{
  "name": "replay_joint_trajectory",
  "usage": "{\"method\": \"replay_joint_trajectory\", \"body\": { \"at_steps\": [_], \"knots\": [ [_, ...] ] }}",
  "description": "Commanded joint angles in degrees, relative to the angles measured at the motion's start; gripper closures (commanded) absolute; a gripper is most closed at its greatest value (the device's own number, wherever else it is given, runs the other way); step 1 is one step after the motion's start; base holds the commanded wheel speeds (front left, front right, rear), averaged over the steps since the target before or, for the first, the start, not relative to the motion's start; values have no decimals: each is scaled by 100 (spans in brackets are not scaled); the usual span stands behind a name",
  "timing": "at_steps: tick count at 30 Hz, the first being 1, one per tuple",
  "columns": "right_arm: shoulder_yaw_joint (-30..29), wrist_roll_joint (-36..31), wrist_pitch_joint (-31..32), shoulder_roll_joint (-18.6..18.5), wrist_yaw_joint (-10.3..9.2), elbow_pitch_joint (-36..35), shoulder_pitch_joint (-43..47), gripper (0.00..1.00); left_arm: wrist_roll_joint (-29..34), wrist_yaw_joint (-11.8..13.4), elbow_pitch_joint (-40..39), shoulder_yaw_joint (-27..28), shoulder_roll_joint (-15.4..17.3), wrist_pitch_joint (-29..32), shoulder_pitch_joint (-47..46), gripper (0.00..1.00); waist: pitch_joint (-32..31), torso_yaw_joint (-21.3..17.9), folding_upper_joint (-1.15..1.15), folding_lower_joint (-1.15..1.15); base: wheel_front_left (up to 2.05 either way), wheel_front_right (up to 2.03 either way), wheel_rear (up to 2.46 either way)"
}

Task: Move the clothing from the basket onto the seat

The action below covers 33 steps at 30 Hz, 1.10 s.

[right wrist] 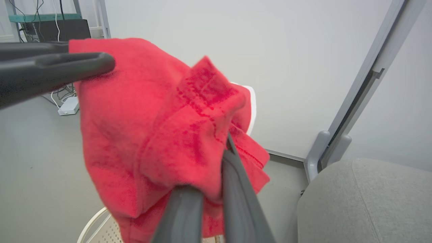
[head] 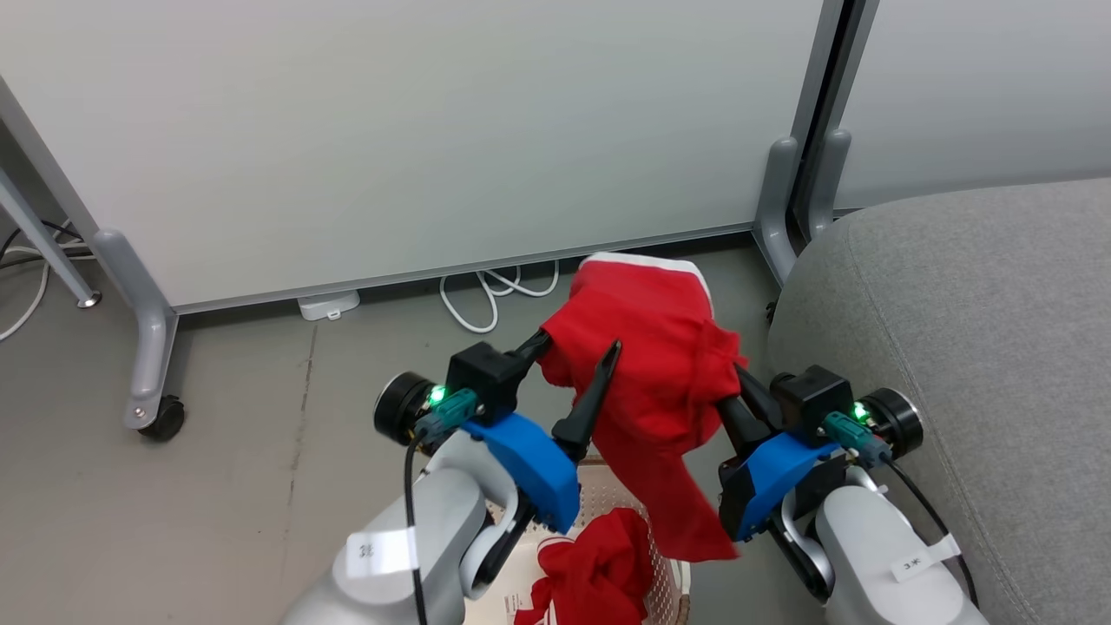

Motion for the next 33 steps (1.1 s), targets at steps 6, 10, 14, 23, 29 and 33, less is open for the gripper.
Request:
{"method": "replay_joint_trajectory", "body": {
  "at_steps": [6, 10, 14, 23, 29, 33],
  "knots": [
    [-335, -137, 1, -17, 1, -234, 182, 100, 565, -91, -563, 627, 185, -23, 722, 0, 24, 32, 0, 0, 0, 0, 0],
    [-499, -189, 37, -16, 2, -374, 297, 100, 918, -151, -973, 1012, 288, -23, 1156, 0, 31, 35, 0, 0, 0, 0, 0],
    [-573, -216, 89, -16, 1, -501, 398, 100, 1245, -195, -1311, 1424, 374, -22, 1648, 0, 36, 32, 0, 0, 0, 0, 0],
    [-785, -301, 200, -15, 2, -723, 695, 100, 1752, -335, -1590, 2092, 329, -22, 2275, 0, 25, 130, 0, 0, 0, 0, 0],
    [-851, -285, 246, -16, 2, -807, 788, 100, 1903, -368, -1607, 2266, 250, -22, 2363, 0, 17, 131, 0, 0, 0, 0, 0],
    [-853, -256, 271, -16, 2, -864, 827, 100, 1973, -395, -1582, 2320, 200, -22, 2402, 0, 21, 94, 0, 0, 0, 0, 0]
  ]
}}
